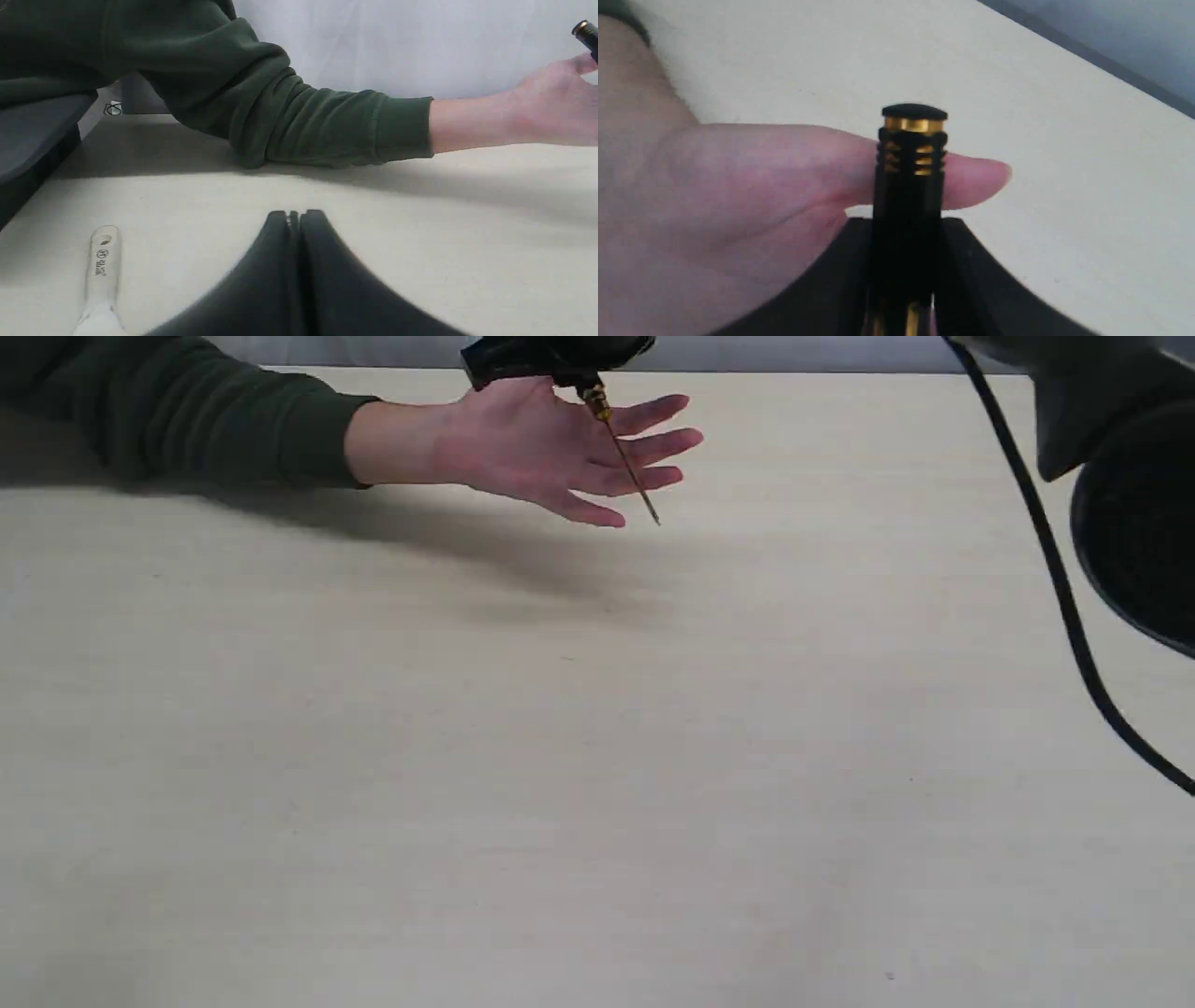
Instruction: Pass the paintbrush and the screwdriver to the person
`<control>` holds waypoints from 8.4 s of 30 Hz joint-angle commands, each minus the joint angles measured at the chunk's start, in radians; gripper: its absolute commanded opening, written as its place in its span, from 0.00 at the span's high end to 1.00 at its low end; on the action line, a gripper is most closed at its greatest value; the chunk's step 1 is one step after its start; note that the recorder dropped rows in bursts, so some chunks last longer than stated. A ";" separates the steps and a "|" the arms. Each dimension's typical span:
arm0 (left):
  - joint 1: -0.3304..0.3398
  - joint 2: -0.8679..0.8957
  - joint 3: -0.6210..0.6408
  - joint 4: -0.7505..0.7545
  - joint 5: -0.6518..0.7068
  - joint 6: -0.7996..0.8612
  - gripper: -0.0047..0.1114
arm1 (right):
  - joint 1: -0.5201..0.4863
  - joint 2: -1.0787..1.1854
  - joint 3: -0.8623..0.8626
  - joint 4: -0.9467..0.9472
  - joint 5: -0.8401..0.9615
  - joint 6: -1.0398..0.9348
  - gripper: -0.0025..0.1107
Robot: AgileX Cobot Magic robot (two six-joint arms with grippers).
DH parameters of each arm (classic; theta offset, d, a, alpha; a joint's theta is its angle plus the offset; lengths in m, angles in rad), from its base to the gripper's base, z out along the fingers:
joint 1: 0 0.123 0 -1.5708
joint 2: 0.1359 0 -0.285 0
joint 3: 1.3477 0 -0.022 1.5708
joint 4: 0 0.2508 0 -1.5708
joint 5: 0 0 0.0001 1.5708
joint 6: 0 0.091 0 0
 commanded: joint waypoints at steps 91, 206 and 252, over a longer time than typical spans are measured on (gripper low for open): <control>-0.007 -0.002 0.002 -0.002 -0.012 -0.002 0.96 | -0.026 -2.050 1.950 -0.195 -1.157 0.278 0.75; -0.007 -0.002 0.002 -0.003 -0.013 -0.002 0.96 | -0.505 -2.251 2.021 -0.298 -0.429 0.392 0.81; -0.007 -0.002 0.002 -0.001 -0.011 -0.002 0.96 | -0.505 -2.251 2.021 0.233 -0.457 -0.300 0.81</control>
